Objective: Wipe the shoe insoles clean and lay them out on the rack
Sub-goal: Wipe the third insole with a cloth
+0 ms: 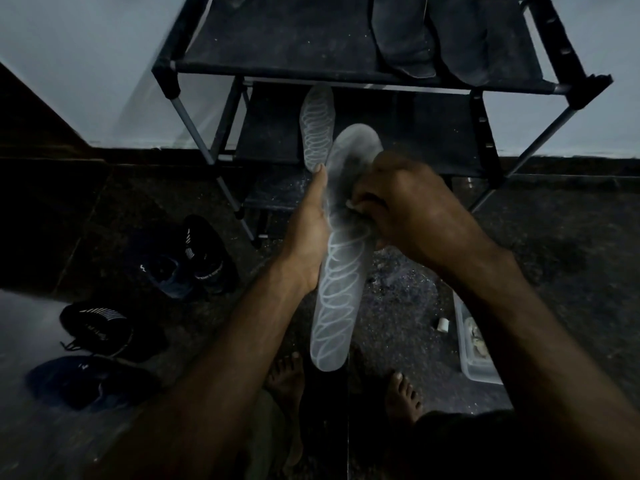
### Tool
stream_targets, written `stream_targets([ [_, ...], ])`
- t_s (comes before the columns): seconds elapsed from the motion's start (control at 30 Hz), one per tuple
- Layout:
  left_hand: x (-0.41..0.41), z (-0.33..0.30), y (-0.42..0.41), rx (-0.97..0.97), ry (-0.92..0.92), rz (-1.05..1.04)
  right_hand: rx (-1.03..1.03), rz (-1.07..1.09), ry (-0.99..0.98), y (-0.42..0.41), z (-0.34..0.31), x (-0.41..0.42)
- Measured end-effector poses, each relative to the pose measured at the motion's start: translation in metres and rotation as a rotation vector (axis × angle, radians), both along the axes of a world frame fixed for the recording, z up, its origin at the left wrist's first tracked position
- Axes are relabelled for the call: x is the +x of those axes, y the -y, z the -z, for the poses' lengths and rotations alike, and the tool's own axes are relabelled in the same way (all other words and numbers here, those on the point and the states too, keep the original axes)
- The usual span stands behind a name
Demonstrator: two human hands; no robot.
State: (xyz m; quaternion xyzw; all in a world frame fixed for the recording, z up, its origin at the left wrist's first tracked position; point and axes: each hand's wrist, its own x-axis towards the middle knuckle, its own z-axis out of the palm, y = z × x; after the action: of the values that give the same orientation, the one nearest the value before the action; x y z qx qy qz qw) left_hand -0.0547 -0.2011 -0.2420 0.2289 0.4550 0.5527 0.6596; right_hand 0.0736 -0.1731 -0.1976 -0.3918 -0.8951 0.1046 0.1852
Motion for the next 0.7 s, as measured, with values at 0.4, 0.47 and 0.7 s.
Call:
stream_targets([
  [0.4, 0.003, -0.002, 0.003, 0.01, 0.085, 0.034, -0.081, 0.141, -0.076, 0.0, 0.0, -0.003],
  [0.47, 0.004, -0.004, 0.003, -0.008, 0.094, 0.045, -0.082, 0.191, -0.129, 0.001, 0.0, -0.005],
  [0.7, 0.01, -0.01, 0.006, -0.003, 0.139, 0.085, -0.032, 0.355, -0.278, 0.001, 0.003, -0.002],
])
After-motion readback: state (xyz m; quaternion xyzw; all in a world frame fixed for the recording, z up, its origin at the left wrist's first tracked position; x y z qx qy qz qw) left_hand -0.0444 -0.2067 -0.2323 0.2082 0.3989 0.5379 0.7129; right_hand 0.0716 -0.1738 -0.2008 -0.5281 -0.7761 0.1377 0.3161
